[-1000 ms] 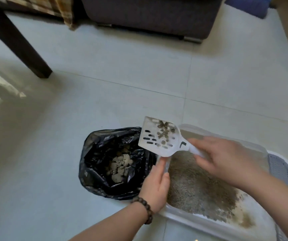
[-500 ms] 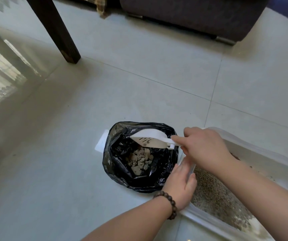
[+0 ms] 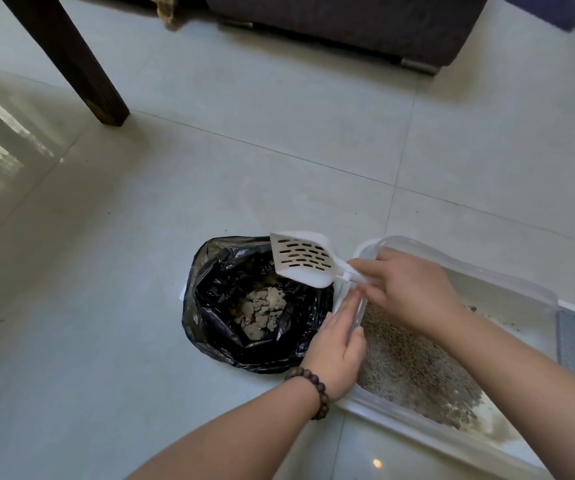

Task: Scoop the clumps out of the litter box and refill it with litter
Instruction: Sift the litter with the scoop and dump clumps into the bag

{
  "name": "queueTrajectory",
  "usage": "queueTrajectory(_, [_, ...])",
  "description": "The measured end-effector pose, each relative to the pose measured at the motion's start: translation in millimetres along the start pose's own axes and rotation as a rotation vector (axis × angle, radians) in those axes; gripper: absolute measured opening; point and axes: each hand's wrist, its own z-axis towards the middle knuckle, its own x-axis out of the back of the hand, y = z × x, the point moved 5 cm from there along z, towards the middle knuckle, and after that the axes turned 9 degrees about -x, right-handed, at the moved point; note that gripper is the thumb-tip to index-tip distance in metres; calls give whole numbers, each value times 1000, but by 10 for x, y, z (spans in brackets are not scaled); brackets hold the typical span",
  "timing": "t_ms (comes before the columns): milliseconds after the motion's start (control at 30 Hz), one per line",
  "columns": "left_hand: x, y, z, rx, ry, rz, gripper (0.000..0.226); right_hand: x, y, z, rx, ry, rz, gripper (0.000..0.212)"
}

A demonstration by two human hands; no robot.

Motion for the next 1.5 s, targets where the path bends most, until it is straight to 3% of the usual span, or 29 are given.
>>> queueTrajectory(167, [-10,22,-24,31,17,58,61,29,110,-114,64,44,-123,38])
queueTrajectory(300, [5,59,-23,12,22,61,60,86,218,-157,-25,111,18,39])
queueTrajectory(367, [1,52,-22,25,24,51,61,66,316,-222,-93,53,185,38])
queueTrajectory(467, [-6,22,-12,18,43,47,63,44,610,-455,-276,-22,679,31])
queueTrajectory(600, [-11,-4,-9,15,88,6,60,-142,1248,-1109,-586,144,1022,19])
queueTrajectory(733, [-19,38,15,46,146,-40,66,-439,1871,-1912,-907,397,945,16])
queueTrajectory(867, [-33,109,-1,41,142,-1,67,-787,2317,-2353,-1100,477,751,11])
queueTrajectory(1200, [-52,144,-14,41,145,2,70,-1206,2513,-2250,-1144,426,661,22])
queueTrajectory(1500, [-59,139,-10,61,139,-10,69,-1178,2519,-2224,-1162,435,608,25])
